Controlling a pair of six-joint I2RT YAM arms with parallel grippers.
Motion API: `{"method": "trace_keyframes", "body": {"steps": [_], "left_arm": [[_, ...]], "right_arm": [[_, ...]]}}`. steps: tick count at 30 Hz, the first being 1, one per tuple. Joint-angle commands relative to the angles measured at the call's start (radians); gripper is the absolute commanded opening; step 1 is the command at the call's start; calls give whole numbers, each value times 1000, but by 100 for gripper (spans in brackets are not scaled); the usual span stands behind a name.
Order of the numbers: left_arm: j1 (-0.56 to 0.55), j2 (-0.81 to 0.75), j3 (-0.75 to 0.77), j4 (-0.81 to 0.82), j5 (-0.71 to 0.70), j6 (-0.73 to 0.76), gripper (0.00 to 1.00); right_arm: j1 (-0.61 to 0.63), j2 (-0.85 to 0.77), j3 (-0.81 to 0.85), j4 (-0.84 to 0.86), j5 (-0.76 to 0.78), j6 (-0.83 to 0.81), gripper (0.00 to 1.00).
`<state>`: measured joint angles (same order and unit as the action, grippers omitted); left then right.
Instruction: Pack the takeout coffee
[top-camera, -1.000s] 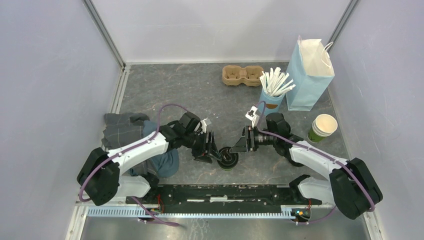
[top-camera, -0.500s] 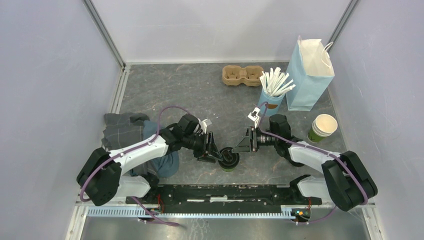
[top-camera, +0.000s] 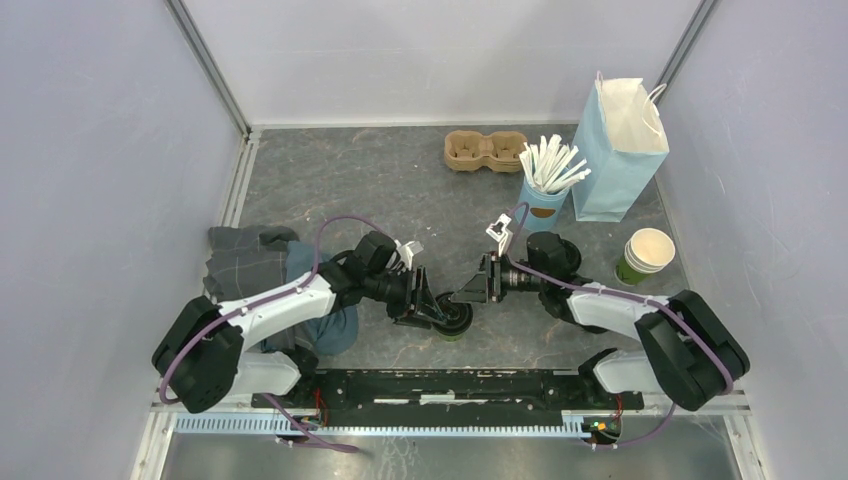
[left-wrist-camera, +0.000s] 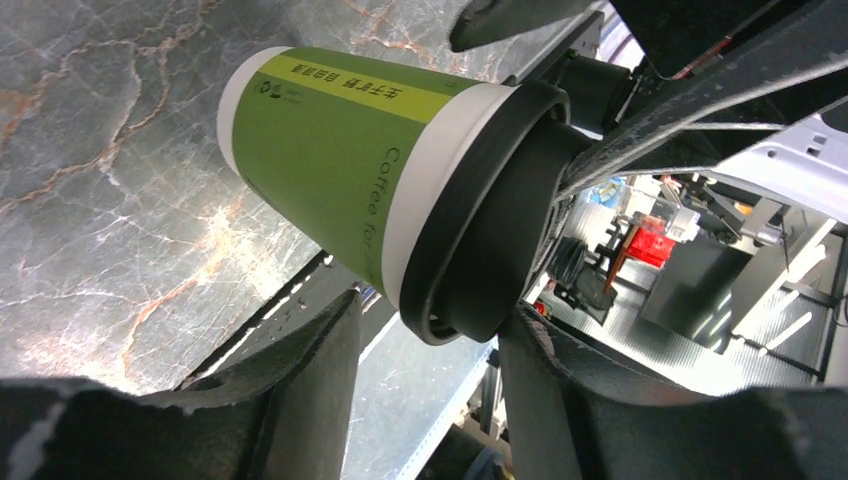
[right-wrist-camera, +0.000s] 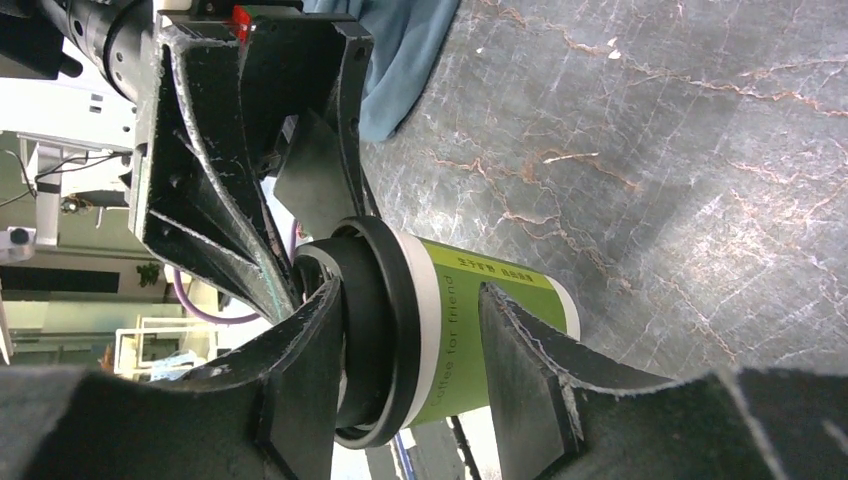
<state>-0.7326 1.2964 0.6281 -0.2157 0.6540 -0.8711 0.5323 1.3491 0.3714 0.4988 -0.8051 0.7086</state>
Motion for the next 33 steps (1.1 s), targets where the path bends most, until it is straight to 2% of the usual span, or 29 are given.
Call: {"method": "trace_keyframes", "body": {"steps": [1, 5, 9, 16, 22, 27, 33], "left_arm": [[-8, -2, -53, -233, -250, 78, 60], [-8, -38, 22, -216, -204, 67, 70], [1, -64, 87, -229, -191, 68, 84], [65, -122, 147, -254, -131, 81, 95], [120, -82, 182, -242, -76, 116, 97], [142, -7, 200, -219, -25, 149, 92], [143, 30, 185, -173, 29, 153, 88]], "right_arm": [[29, 5, -57, -495, 252, -214, 53], [29, -70, 159, -597, 166, -229, 75], [28, -54, 283, -639, 107, -241, 83], [5, -106, 330, -671, 50, -231, 93], [-18, -142, 344, -756, 33, -275, 95], [-19, -187, 238, -681, -46, -235, 95], [-15, -183, 193, -626, -95, -220, 95]]}}
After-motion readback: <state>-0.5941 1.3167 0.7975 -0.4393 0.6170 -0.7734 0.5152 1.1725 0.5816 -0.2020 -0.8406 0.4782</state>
